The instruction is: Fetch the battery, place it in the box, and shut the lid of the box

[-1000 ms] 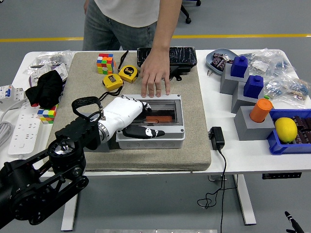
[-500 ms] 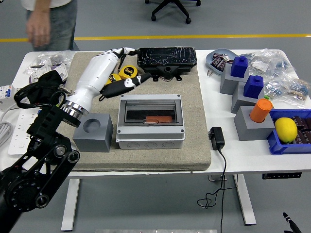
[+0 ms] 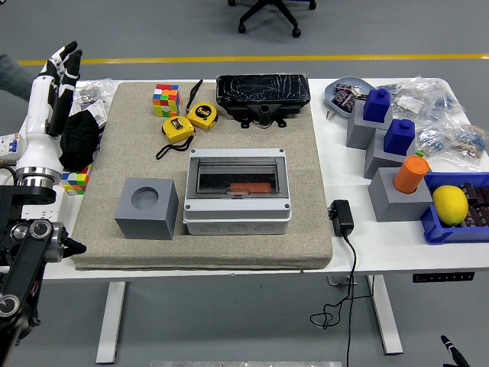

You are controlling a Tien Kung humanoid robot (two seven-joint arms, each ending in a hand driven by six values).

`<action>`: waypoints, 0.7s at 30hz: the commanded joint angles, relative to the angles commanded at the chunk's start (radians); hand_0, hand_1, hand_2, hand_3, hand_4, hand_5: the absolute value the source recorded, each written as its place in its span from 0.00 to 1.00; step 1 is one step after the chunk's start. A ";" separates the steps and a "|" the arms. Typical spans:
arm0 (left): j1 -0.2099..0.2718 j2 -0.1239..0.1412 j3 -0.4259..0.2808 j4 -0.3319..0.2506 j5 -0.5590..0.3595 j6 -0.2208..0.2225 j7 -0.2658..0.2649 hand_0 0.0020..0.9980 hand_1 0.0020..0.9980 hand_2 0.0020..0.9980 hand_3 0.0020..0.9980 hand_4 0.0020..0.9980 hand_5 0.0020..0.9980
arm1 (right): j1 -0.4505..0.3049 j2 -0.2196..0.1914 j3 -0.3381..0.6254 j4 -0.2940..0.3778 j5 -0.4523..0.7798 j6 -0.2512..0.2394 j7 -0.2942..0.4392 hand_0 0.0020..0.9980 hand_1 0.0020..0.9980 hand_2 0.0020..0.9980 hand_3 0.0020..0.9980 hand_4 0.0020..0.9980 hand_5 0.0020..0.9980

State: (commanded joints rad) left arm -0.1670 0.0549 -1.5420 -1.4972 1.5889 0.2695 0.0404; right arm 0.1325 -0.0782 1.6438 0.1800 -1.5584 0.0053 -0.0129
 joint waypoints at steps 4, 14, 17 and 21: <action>0.023 -0.002 -0.024 0.010 0.141 -0.029 0.156 0.86 0.95 0.94 0.89 1.00 1.00 | 0.000 -0.001 0.001 0.000 -0.002 0.000 -0.001 0.84 0.76 0.75 0.80 1.00 1.00; 0.064 -0.021 0.000 0.077 -0.119 -0.260 -0.041 0.99 1.00 1.00 1.00 1.00 1.00 | -0.007 0.000 -0.003 0.000 -0.005 0.001 -0.001 0.84 0.76 0.75 0.80 1.00 1.00; 0.067 -0.029 -0.002 0.097 -0.242 -0.291 -0.139 0.85 0.89 0.85 0.85 1.00 1.00 | -0.008 0.002 -0.004 0.000 -0.006 0.001 -0.001 0.84 0.76 0.75 0.80 1.00 1.00; 0.071 -0.032 -0.009 0.113 -0.411 -0.317 -0.190 0.85 0.89 0.85 0.85 1.00 1.00 | -0.011 0.005 -0.003 0.000 -0.006 0.000 -0.002 0.84 0.76 0.75 0.80 1.00 1.00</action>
State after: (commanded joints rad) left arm -0.0958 0.0227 -1.5514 -1.3841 1.1774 -0.0470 -0.1495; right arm 0.1212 -0.0729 1.6409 0.1800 -1.5641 0.0057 -0.0145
